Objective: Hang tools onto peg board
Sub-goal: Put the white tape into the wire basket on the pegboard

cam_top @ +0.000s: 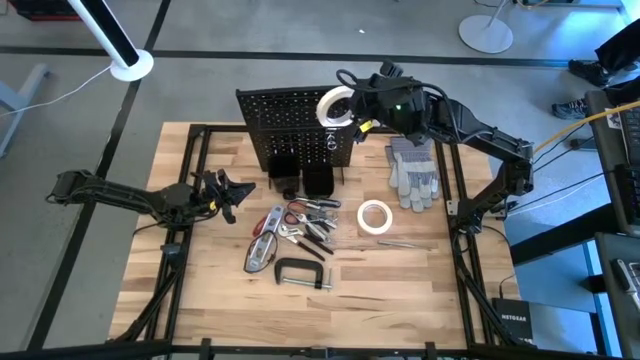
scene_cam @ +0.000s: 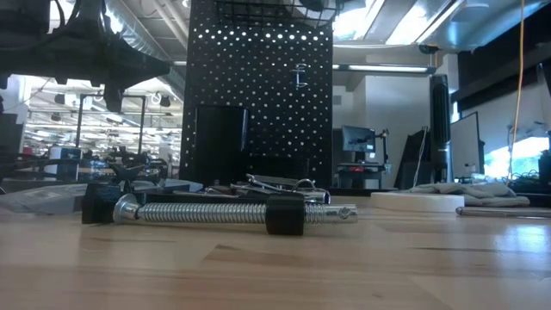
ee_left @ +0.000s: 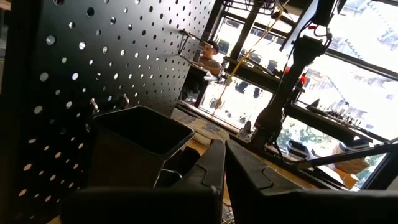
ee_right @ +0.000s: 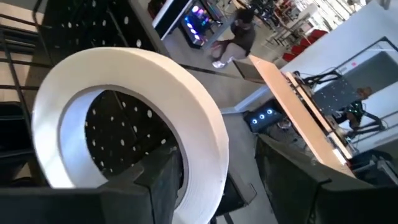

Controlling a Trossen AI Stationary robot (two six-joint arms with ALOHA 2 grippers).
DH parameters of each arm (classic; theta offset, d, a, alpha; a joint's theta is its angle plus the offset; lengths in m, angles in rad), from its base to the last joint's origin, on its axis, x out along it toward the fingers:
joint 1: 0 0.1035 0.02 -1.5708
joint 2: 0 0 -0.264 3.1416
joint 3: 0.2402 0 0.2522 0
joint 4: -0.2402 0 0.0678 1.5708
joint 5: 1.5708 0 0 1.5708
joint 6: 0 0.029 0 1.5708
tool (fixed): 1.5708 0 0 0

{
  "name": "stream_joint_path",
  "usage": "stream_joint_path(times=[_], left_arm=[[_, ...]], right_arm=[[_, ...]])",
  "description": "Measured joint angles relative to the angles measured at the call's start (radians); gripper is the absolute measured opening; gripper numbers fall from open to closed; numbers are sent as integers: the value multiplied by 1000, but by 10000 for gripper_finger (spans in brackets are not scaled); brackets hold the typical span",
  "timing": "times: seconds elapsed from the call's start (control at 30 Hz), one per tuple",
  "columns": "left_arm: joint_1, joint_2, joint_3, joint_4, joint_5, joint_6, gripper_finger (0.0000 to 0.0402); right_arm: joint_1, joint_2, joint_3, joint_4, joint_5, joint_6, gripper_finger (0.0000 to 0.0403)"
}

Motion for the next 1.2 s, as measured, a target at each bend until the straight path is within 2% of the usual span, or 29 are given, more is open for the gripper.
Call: stream_joint_path(times=[0.2, 0.4, 0.6, 0.8, 1.0, 1.2], left_arm=[[0, 0, 0, 0, 0, 8, 1], [0, 0, 0, 0, 0, 3, 1], [0, 0, 0, 1, 0, 1, 1], [0, 0, 0, 4, 0, -5, 1], [0, 0, 0, 4, 0, -8, 1], [0, 0, 0, 4, 0, -8, 1]], right_arm=[[1, -7, 7, 44, -52, -48, 202], [1, -7, 126, -121, -78, 47, 202], [1, -2, 132, -209, -131, 147, 202], [1, 11, 132, -218, -105, 160, 202], [1, 9, 132, -153, 6, 133, 202], [1, 10, 132, -174, -7, 141, 202]])
